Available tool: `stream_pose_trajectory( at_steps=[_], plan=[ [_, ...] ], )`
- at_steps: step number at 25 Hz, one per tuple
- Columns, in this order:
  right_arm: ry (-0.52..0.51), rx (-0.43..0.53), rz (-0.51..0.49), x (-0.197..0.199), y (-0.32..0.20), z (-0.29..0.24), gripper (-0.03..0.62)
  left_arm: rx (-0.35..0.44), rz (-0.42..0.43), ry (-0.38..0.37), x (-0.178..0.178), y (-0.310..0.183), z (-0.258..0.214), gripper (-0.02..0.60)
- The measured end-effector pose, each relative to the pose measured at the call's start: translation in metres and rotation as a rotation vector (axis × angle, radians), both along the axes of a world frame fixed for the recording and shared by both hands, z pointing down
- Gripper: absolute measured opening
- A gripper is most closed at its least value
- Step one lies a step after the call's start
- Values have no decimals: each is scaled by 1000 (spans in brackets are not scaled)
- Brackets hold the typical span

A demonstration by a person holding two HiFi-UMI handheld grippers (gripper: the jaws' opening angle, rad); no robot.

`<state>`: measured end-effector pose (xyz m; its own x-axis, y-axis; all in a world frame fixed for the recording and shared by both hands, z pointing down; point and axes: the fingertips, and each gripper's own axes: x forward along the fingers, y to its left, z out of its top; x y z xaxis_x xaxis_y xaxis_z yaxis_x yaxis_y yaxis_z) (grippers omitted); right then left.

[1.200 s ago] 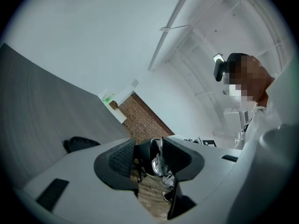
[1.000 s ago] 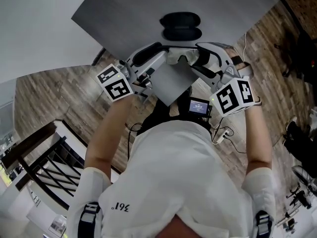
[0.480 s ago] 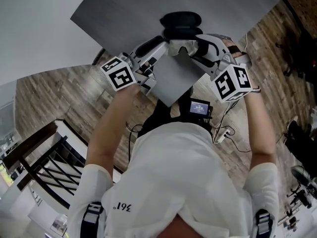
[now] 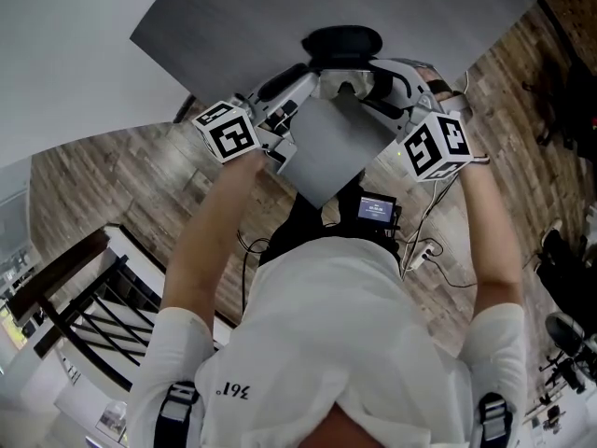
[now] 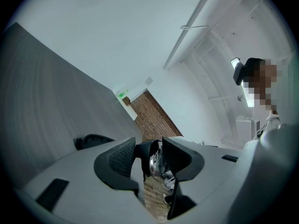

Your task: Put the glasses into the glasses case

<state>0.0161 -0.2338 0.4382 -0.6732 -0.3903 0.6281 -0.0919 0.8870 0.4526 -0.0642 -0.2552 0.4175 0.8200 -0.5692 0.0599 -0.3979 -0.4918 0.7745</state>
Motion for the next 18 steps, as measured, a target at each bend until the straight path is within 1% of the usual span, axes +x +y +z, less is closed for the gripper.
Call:
stream_pose_trajectory(
  at_steps=[4,10,12,18],
  plan=[
    [-1,-8,3,-1,-14,7,285,-34,-24,23,-8,-12,11,173],
    [27,-33,5,-2,-32,28,284,-63,-48,26,-13,-29,35,175],
    [48,-43,5,-3,-39,40,284,-76,-51,-2,-14,-35,46,173],
    [132,-66,19,2,-63,79,285,-113,-38,-150,-7,-54,77,175]
  ],
)
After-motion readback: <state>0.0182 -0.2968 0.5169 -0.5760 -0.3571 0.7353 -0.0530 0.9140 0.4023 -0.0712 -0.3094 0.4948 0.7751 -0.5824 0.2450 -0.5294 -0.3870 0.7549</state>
